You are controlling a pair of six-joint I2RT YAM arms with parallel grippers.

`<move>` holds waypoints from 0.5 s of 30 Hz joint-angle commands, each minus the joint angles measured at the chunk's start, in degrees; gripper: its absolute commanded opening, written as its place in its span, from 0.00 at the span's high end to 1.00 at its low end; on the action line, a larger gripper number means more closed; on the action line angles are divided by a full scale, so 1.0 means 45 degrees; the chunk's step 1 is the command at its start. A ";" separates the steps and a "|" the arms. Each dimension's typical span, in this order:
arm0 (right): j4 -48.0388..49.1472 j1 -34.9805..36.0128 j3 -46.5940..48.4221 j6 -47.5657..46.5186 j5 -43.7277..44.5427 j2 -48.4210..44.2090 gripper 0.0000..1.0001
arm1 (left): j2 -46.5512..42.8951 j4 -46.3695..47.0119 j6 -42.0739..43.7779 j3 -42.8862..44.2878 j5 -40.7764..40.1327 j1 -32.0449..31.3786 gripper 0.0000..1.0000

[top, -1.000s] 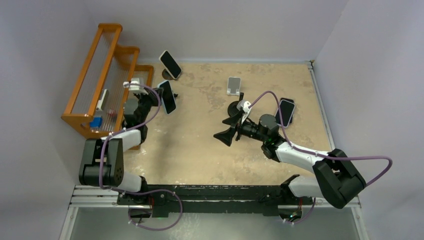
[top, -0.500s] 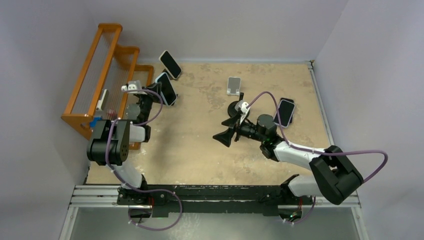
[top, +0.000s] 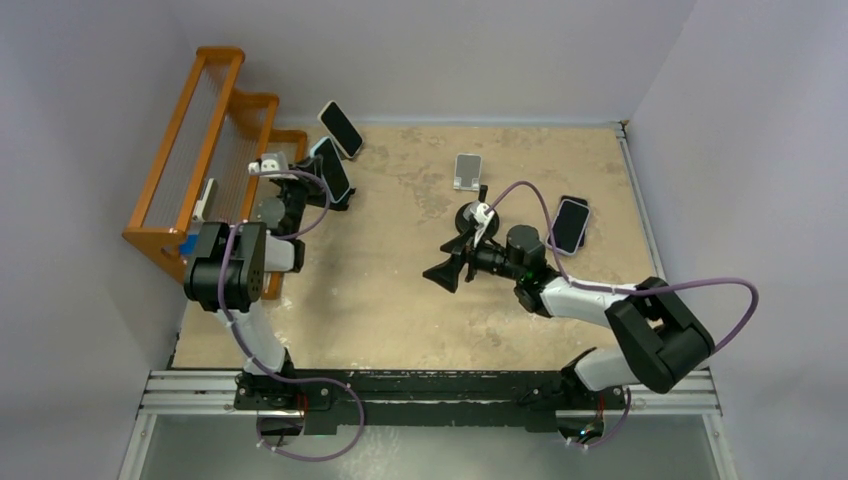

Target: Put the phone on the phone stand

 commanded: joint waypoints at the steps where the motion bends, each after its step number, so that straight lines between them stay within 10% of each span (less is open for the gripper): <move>1: 0.0604 0.0071 0.0638 -0.0277 -0.0377 0.0255 0.01 | 0.0286 0.3470 0.0172 0.0736 -0.0412 0.0085 1.00; 15: 0.0787 0.0081 0.0757 -0.0285 -0.0578 0.0941 0.01 | 0.1610 0.3467 -0.1403 0.0588 -0.1413 0.0085 1.00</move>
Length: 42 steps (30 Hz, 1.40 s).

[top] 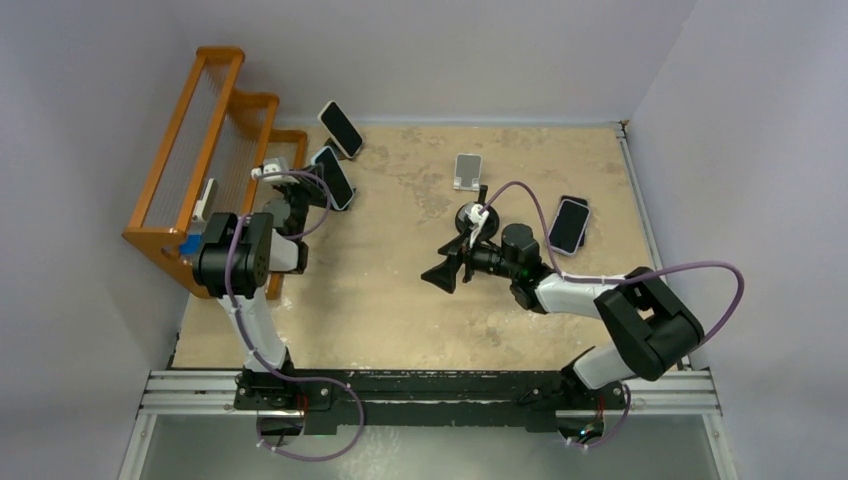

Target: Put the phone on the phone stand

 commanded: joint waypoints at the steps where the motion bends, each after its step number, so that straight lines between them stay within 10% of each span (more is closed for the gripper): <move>1: 0.0678 0.0081 0.0467 -0.0197 -0.0292 -0.0051 0.01 | 0.0219 0.3372 -0.0895 0.0323 -0.0567 0.0085 1.00; 7: 0.0591 0.0081 0.0441 -0.0224 -0.0267 -0.0108 0.01 | 0.0321 0.3382 -0.1069 0.0142 -0.0147 0.0085 1.00; 22: 0.0670 0.0081 0.0492 -0.0212 -0.0344 0.0006 0.01 | 0.0463 0.2972 -0.1871 0.0971 0.5209 0.1969 0.51; 32: 0.0554 0.0071 0.0501 -0.0253 -0.0259 0.0015 0.01 | 0.0099 -0.2583 -0.1698 0.3651 0.8530 0.2390 0.51; 42: 0.0765 0.0080 0.0516 -0.0200 -0.0369 0.0225 0.01 | -0.0845 -0.9202 0.0623 0.5127 0.7520 0.2370 0.59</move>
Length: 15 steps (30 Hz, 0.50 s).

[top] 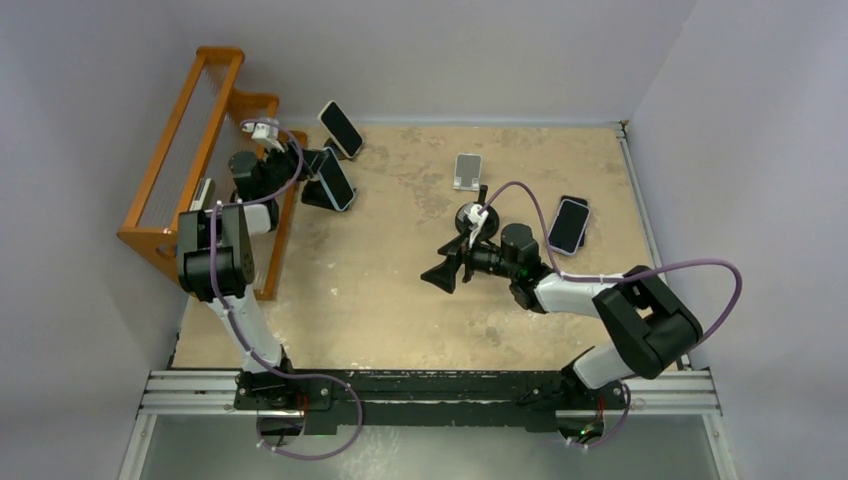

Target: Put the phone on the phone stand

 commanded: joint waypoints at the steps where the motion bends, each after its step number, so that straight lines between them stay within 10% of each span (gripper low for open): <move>1: 0.0739 0.0081 0.0520 -0.0145 -0.0374 0.0152 0.01 | -0.0996 -0.2632 0.1211 0.0580 -0.0478 0.0116 0.59; 7: 0.0690 0.0071 0.0419 -0.0134 -0.0282 0.0012 0.01 | -0.1009 -0.3419 0.1166 0.0885 -0.0557 0.0116 0.67; 15: 0.0649 0.0071 0.0387 -0.0137 -0.0253 -0.0078 0.01 | -0.1145 -0.3937 0.1172 0.1088 -0.0361 0.0116 1.00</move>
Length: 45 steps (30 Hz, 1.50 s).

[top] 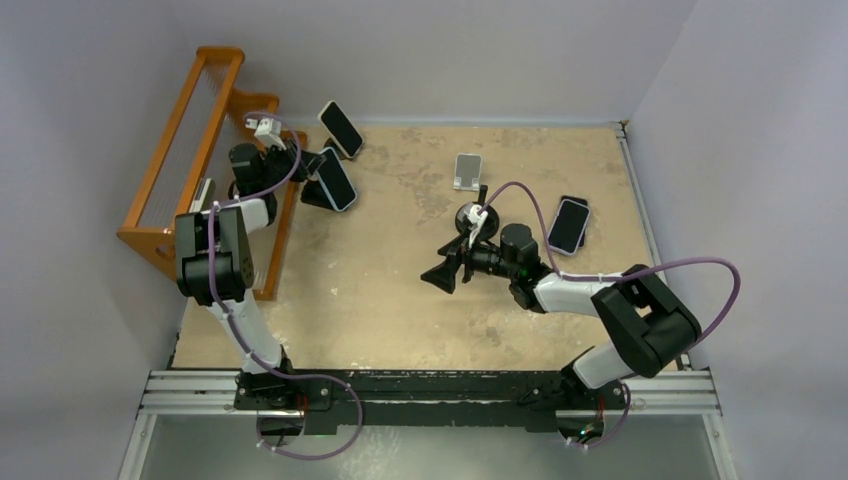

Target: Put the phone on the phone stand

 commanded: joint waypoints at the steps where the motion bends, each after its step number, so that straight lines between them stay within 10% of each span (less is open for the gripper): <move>1: 0.0605 0.0065 0.0377 -0.0144 -0.0242 -0.0244 0.01 | -0.0733 -0.0190 0.0304 0.0341 -0.0108 0.0146 1.00; 12: 0.0756 0.0079 0.0297 -0.0100 -0.0309 -0.0186 0.01 | -0.2979 0.0983 -0.0577 -0.1033 -0.1080 0.0146 1.00; 25: 0.0695 0.0076 0.0177 -0.0130 -0.0293 -0.0503 0.01 | -0.1620 1.0567 -0.1547 -0.4395 -0.2241 -0.0191 1.00; 45: 0.0642 0.0078 0.0133 -0.0208 -0.0262 -0.0414 0.01 | -0.0042 1.1044 -0.1041 -0.3539 -0.1644 -0.0332 1.00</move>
